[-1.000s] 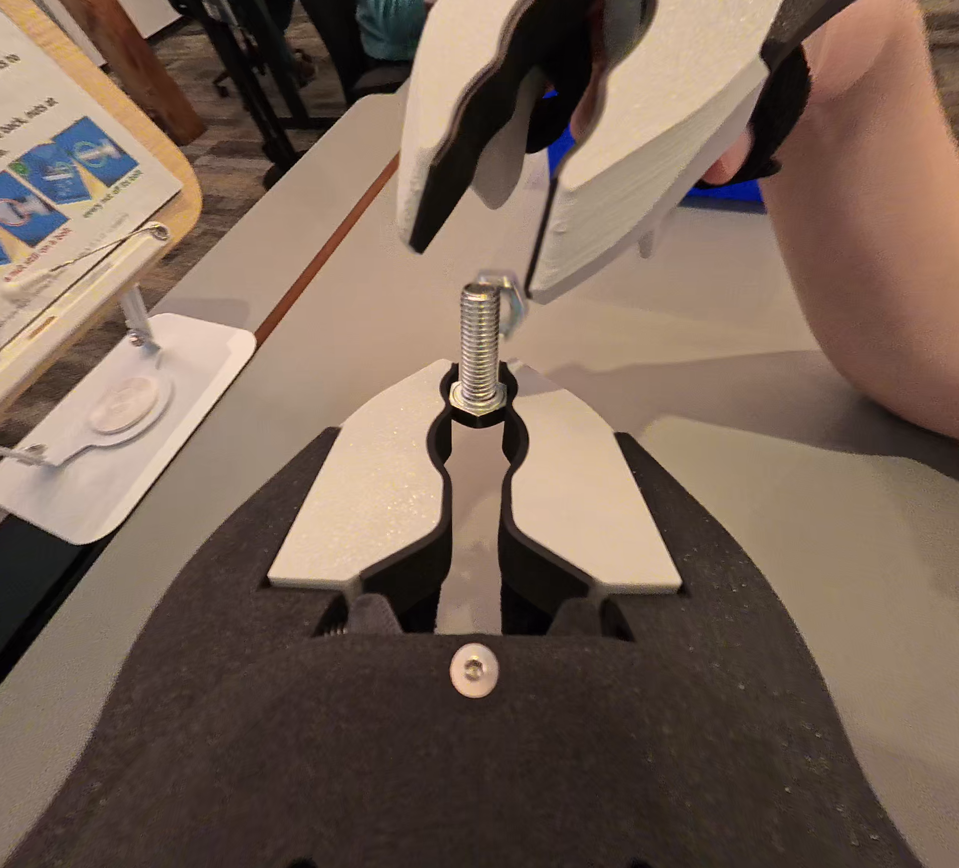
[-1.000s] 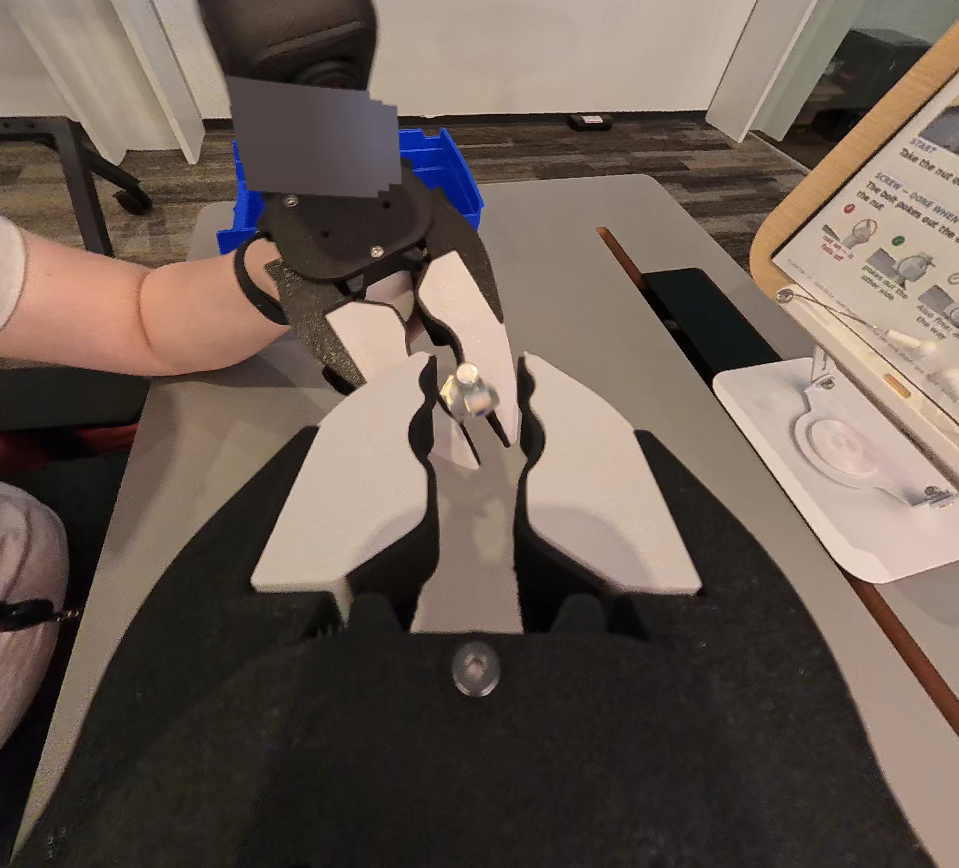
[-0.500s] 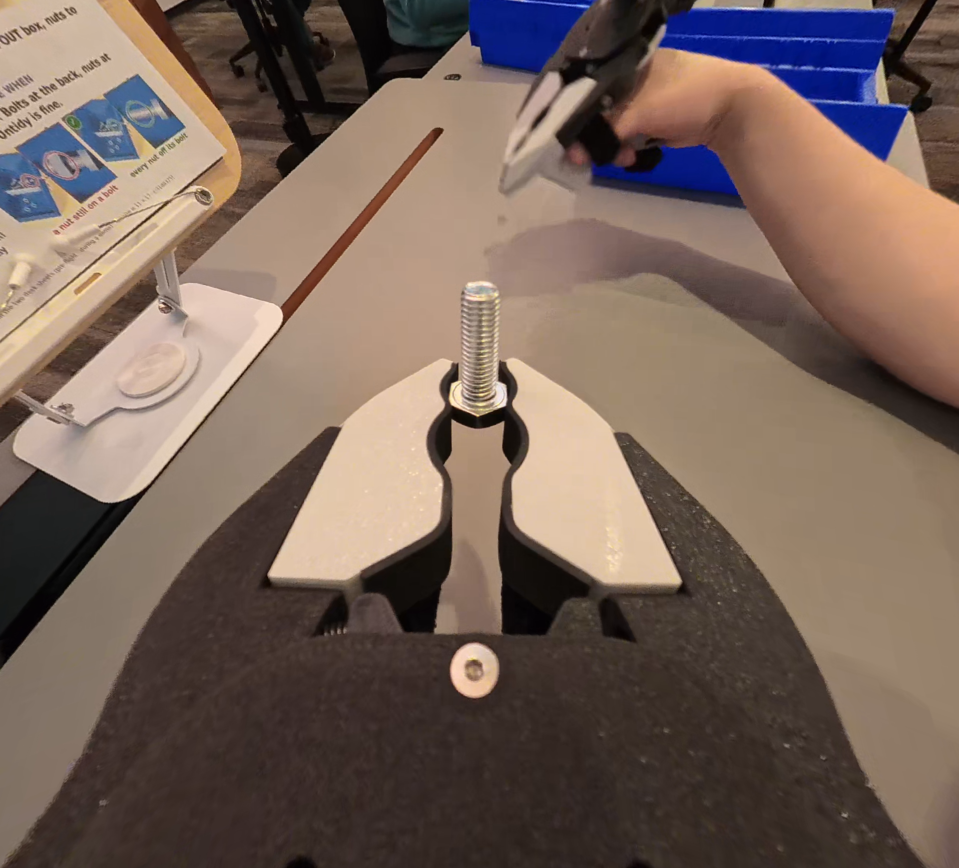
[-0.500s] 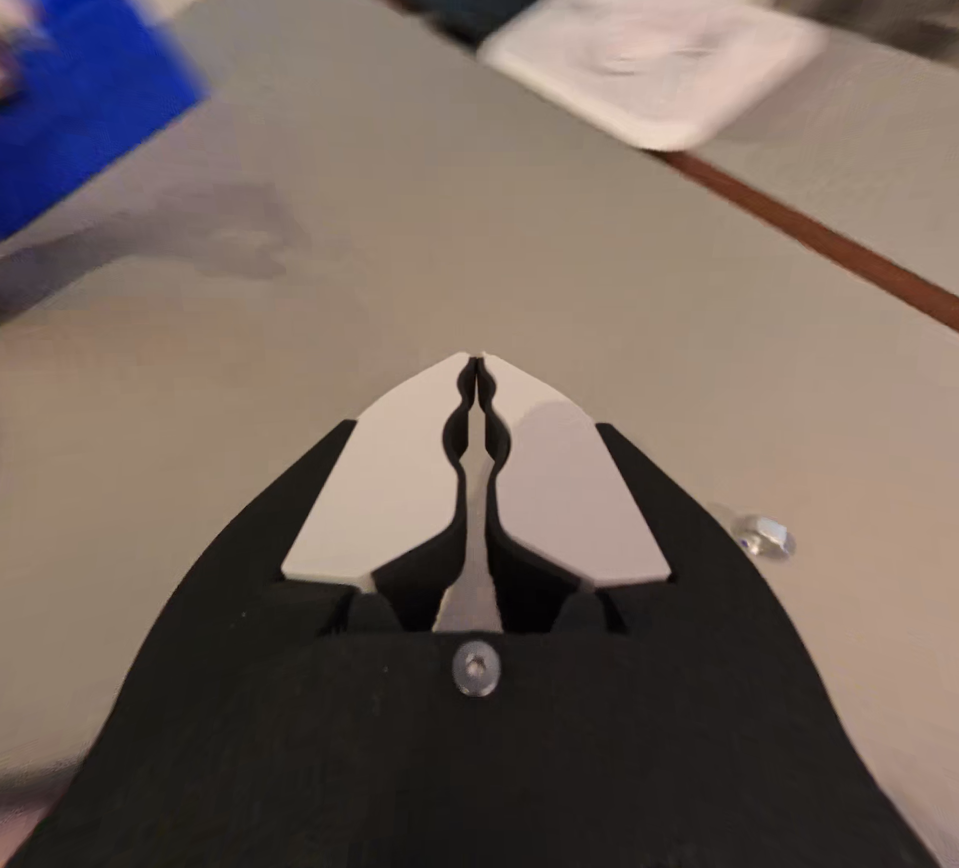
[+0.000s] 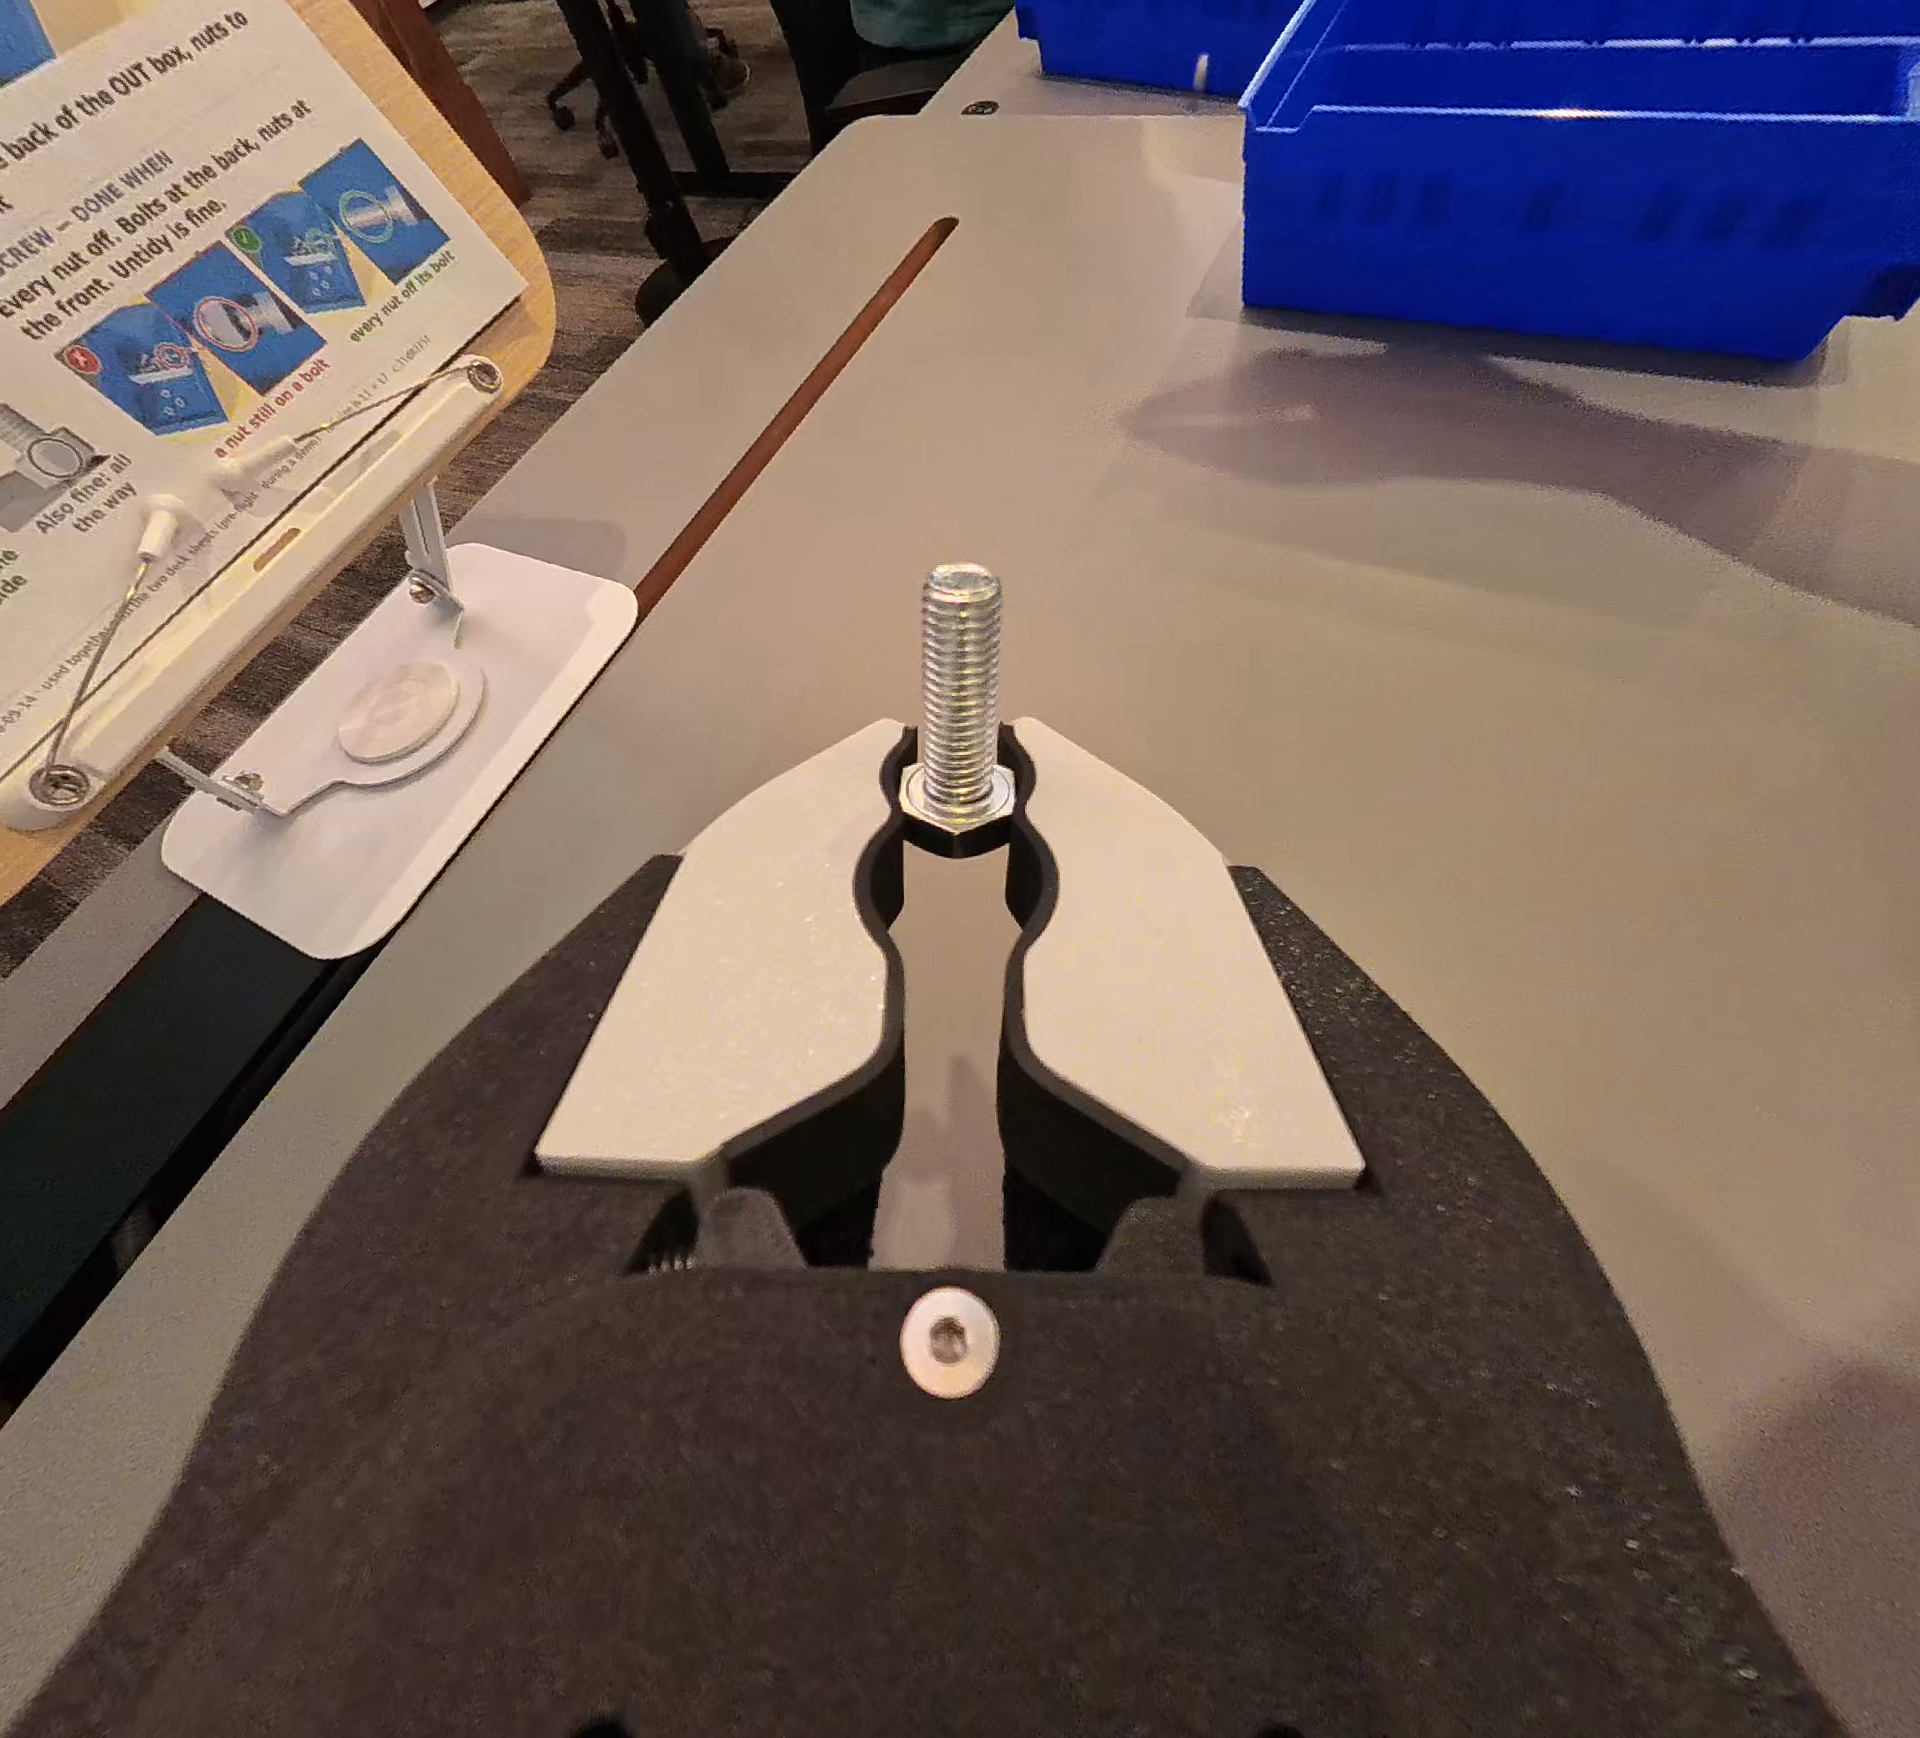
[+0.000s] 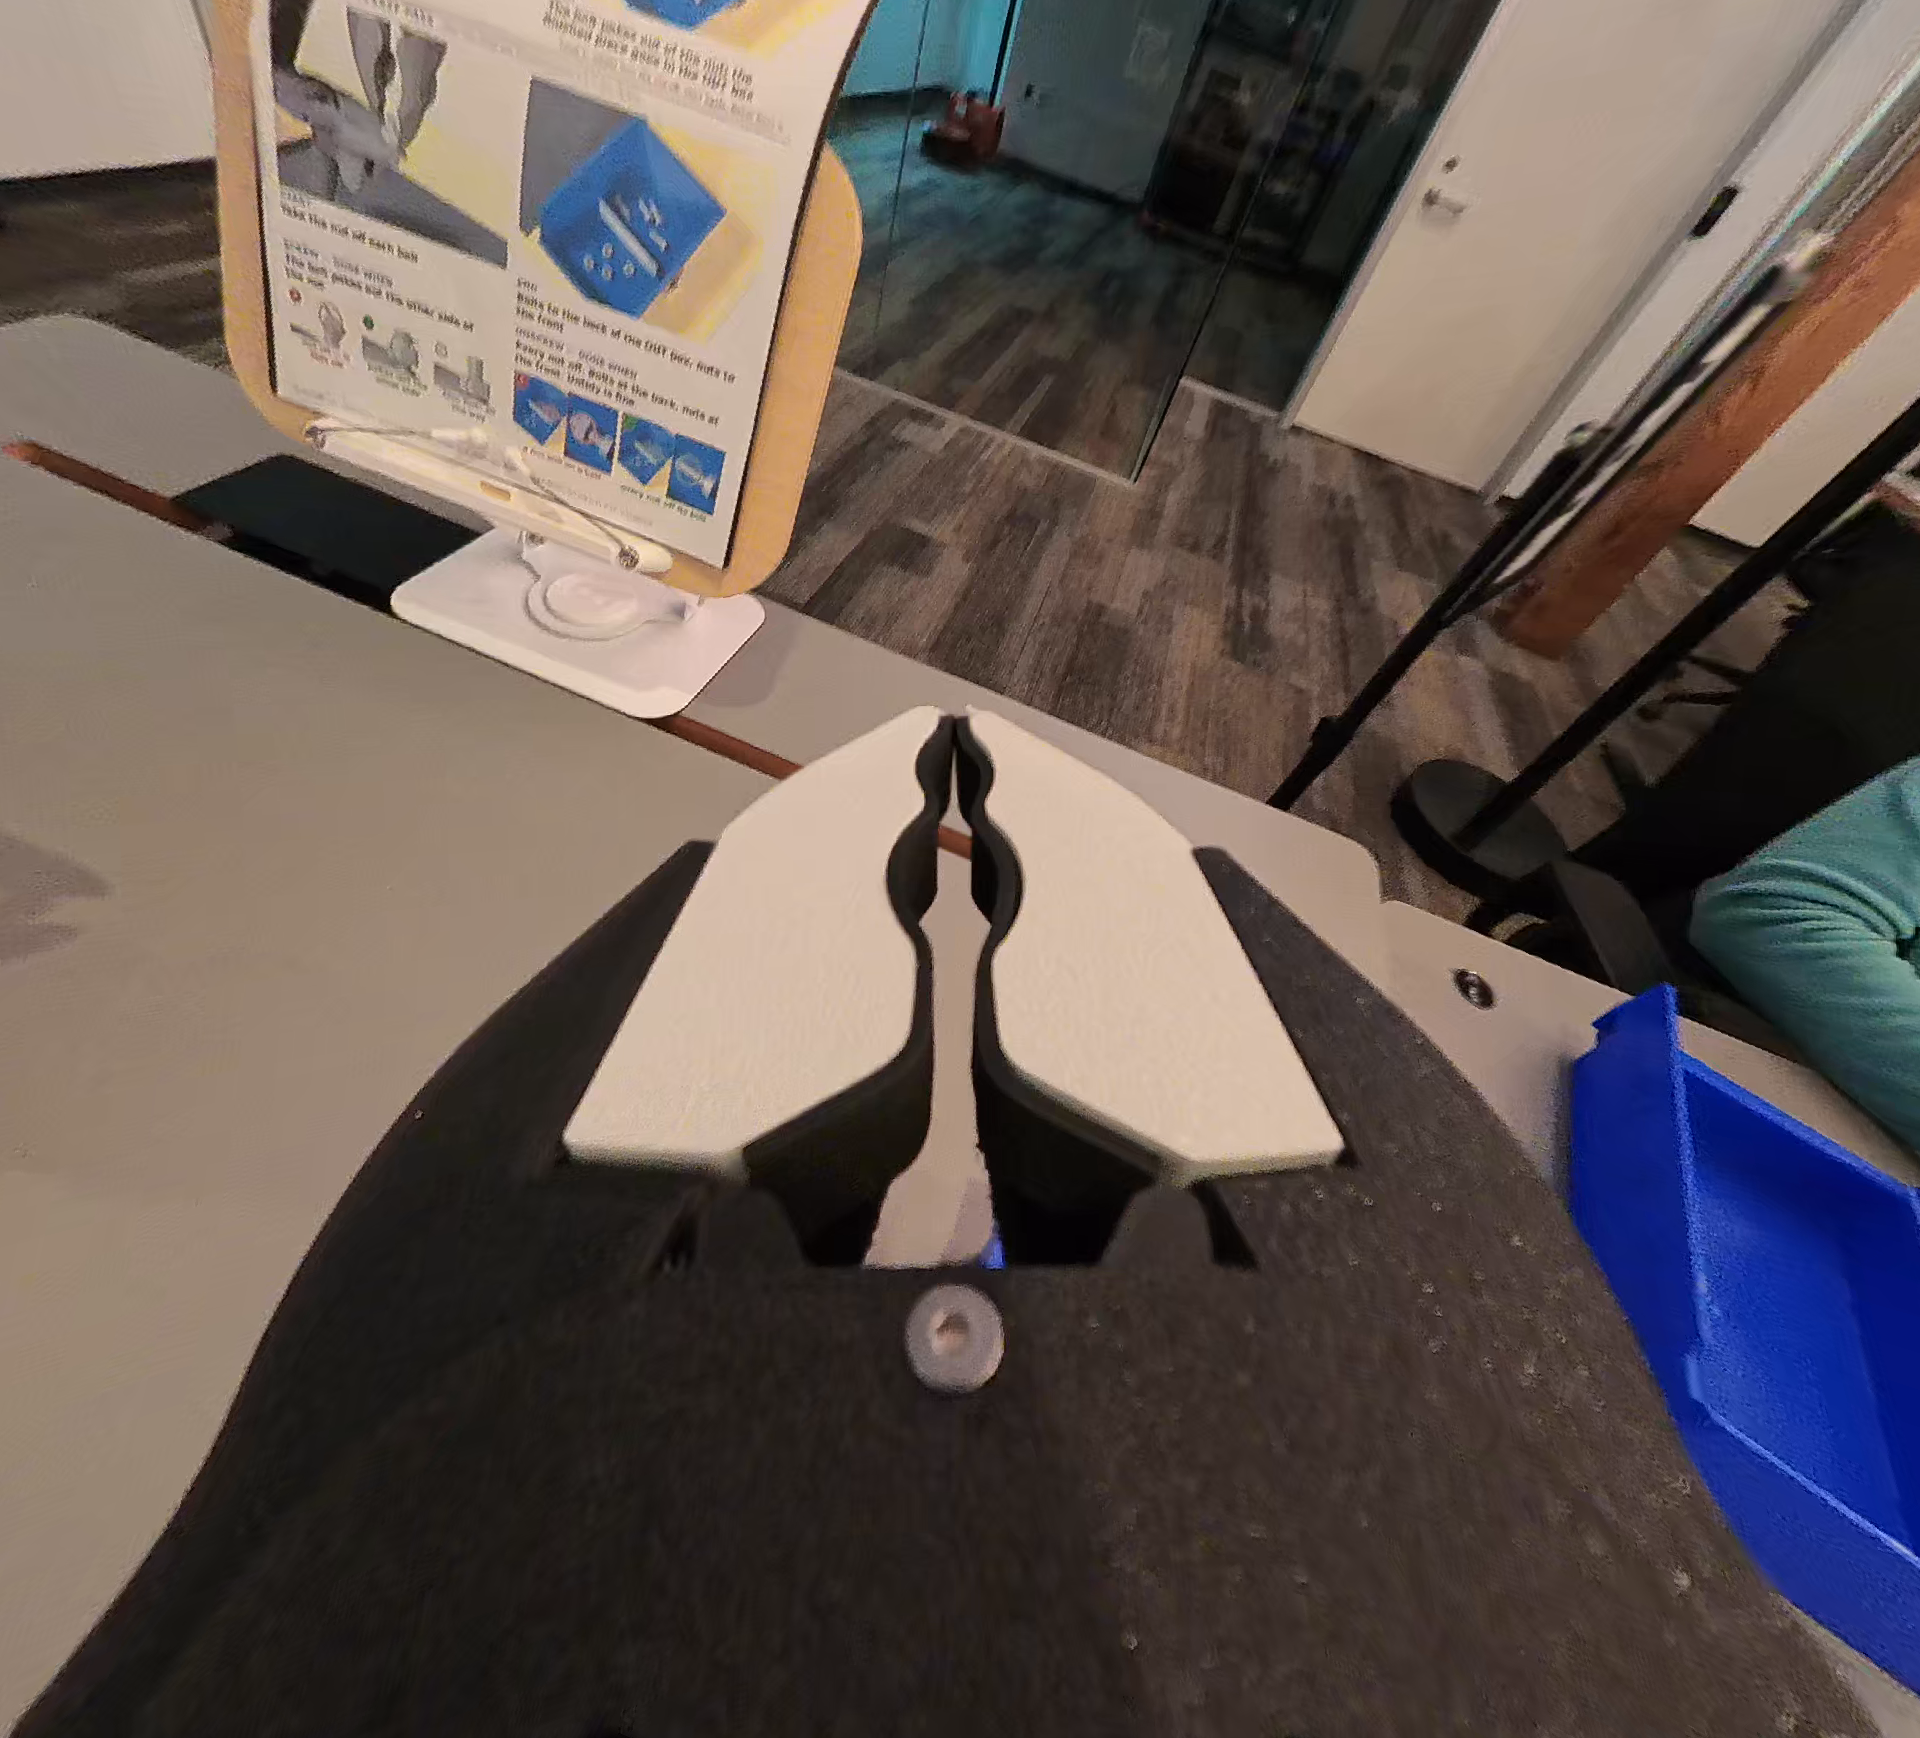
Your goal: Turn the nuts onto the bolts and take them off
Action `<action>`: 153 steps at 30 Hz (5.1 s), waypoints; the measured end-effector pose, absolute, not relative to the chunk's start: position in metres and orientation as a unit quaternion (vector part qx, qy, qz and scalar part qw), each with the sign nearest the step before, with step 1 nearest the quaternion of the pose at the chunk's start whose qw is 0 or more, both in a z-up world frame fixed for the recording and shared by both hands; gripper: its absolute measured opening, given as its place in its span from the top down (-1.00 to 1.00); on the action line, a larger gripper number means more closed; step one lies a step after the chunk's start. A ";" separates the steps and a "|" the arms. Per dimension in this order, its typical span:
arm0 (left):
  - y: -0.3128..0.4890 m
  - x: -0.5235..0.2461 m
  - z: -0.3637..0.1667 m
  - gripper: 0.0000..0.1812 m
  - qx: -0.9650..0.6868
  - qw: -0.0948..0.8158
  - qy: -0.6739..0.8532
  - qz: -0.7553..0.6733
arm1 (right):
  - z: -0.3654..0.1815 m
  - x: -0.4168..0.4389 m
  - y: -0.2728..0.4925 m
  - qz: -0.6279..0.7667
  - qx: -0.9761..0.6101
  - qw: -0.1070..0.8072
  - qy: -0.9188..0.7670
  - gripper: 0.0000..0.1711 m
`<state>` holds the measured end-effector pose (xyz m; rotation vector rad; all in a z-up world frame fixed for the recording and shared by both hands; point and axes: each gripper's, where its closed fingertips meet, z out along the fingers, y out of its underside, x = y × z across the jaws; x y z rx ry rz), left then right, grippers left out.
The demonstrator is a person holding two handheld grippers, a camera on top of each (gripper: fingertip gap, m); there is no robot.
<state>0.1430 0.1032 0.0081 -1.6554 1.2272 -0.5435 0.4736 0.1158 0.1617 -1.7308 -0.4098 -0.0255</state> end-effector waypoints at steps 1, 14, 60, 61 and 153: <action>0.102 0.144 0.009 0.84 -0.679 0.485 0.503 -0.227 | 0.165 0.477 0.108 -0.018 -0.753 0.633 -0.178 1.00; 0.074 0.169 0.021 0.84 -0.649 0.489 0.511 -0.280 | 0.140 0.528 0.104 -0.127 -0.827 0.492 -0.240 1.00; 0.211 0.294 0.011 0.84 -0.709 0.435 0.415 -0.368 | -0.202 0.927 0.387 -0.233 -0.804 -0.130 -0.532 0.58; 0.211 0.295 0.011 0.84 -0.710 0.434 0.417 -0.366 | -0.202 0.927 0.387 -0.230 -0.805 -0.133 -0.530 0.58; -0.038 0.122 -0.030 0.84 -0.666 0.484 0.466 -0.324 | 0.026 0.130 -0.042 0.470 -0.486 0.467 -0.570 0.80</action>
